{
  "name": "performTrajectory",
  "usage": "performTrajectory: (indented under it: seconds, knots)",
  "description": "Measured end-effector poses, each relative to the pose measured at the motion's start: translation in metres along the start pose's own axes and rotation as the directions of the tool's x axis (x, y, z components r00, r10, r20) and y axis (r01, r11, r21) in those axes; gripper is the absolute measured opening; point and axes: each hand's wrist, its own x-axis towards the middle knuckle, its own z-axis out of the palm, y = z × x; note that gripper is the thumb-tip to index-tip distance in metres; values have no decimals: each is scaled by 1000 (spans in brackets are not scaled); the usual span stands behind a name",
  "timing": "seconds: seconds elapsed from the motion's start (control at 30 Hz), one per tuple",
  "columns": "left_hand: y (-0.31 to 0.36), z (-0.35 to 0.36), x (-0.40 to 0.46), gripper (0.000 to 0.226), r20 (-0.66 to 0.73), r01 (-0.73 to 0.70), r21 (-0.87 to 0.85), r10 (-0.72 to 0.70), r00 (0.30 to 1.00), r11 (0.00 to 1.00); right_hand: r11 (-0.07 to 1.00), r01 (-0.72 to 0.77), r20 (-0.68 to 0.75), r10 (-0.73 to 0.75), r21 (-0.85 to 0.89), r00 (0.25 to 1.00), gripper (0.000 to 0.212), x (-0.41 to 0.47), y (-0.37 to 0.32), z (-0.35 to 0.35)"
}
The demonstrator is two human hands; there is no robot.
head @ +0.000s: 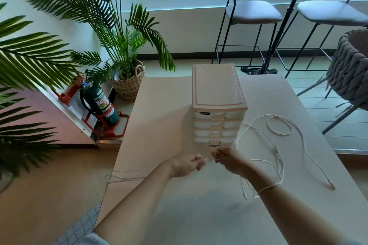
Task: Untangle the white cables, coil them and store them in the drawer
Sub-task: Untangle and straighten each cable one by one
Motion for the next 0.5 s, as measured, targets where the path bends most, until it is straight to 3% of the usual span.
performTrajectory:
  seconds: [0.1, 0.33, 0.5]
  knots:
    - [1, 7, -1, 30, 58, -5, -37, 7, 998, 999, 1000, -14, -43, 14, -17, 999, 30, 5, 2, 2]
    - [-29, -4, -7, 27, -6, 100, -115, -102, 995, 988, 998, -41, -24, 40, -47, 999, 38, -3, 10, -17]
    - [-49, -20, -20, 19, -41, 164, 50, -162, 986, 985, 993, -104, -77, 100, -48, 992, 36, -1, 24, -34]
